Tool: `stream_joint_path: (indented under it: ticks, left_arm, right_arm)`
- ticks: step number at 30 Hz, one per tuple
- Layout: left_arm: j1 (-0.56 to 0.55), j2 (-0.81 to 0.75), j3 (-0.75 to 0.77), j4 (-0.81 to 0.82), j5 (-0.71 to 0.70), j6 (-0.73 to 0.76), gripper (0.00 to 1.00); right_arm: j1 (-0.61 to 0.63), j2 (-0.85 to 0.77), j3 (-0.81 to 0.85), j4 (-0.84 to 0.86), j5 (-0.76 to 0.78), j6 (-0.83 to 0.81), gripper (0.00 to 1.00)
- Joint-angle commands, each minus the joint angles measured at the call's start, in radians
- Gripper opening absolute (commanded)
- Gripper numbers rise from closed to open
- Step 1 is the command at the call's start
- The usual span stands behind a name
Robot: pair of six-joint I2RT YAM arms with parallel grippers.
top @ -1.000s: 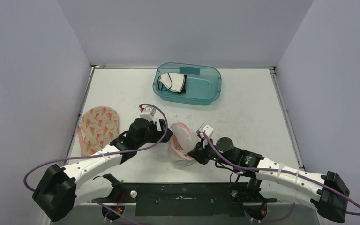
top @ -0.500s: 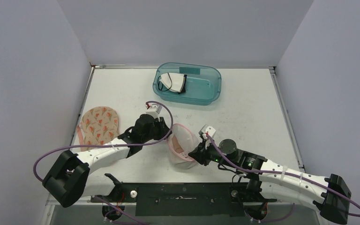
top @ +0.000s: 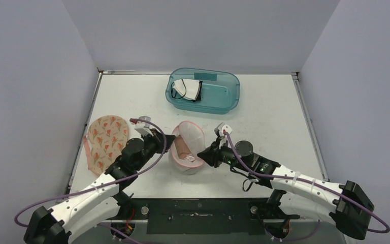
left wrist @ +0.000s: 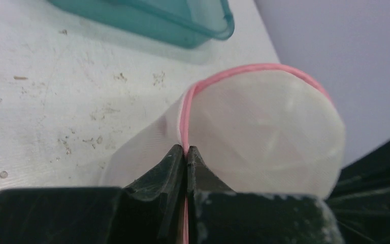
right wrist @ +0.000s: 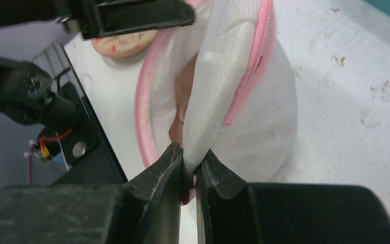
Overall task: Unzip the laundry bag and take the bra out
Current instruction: Open the laundry bag at the center of the board.
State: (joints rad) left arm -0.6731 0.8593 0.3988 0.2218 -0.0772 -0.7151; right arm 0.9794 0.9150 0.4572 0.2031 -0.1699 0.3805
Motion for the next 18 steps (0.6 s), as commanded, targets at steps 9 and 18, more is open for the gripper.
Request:
stream_joint_path:
  ticks: [9, 18]
  left_arm:
    - [-0.039, -0.363, -0.259, 0.134, -0.347, -0.117, 0.0]
    - [-0.064, -0.355, -0.332, 0.202, -0.373, -0.103, 0.0]
  right_arm:
    - [-0.24, 0.22, 0.051, 0.387, -0.25, 0.131, 0.05]
    - [-0.318, 0.148, -0.034, 0.207, -0.142, 0.099, 0.11]
